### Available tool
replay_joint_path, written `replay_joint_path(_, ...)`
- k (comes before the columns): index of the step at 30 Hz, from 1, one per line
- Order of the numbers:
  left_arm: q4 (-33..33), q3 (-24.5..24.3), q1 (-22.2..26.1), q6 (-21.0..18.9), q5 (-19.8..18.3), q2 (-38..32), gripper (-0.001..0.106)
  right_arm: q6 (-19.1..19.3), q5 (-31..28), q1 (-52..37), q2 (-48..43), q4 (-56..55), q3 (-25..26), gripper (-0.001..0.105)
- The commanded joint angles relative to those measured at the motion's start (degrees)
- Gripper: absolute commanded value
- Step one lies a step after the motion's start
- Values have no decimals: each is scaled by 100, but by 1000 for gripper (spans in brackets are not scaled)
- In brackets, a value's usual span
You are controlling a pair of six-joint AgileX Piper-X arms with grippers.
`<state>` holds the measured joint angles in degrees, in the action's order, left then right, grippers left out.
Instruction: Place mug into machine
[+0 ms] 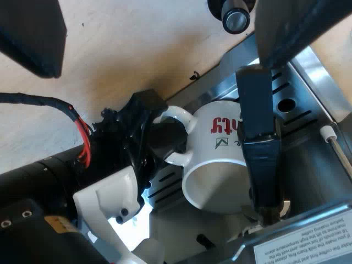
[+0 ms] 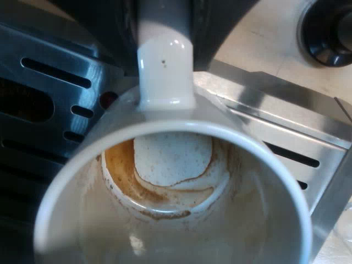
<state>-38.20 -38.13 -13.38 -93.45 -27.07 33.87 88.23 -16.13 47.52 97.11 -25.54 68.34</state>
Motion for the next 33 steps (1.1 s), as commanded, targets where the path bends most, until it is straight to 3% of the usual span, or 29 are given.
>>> replay_joint_path(1, 84, 1, -27, 29, -60, -3, 72, 29, -57, 18, -56, 284, 101, 0)
replay_joint_path(18, 84, 1, -27, 29, -60, -3, 72, 63, -38, 18, -56, 87, 101, 0)
replay_joint_path(20, 84, 1, -27, 29, -60, -3, 72, 63, -13, 18, -56, 87, 101, 5)
replay_joint_path(25, 84, 1, -27, 29, -60, -3, 72, 63, -14, 18, -56, 87, 101, 32)
replay_joint_path(33, 84, 1, -27, 29, -60, -3, 72, 63, -14, 18, -56, 87, 101, 37)
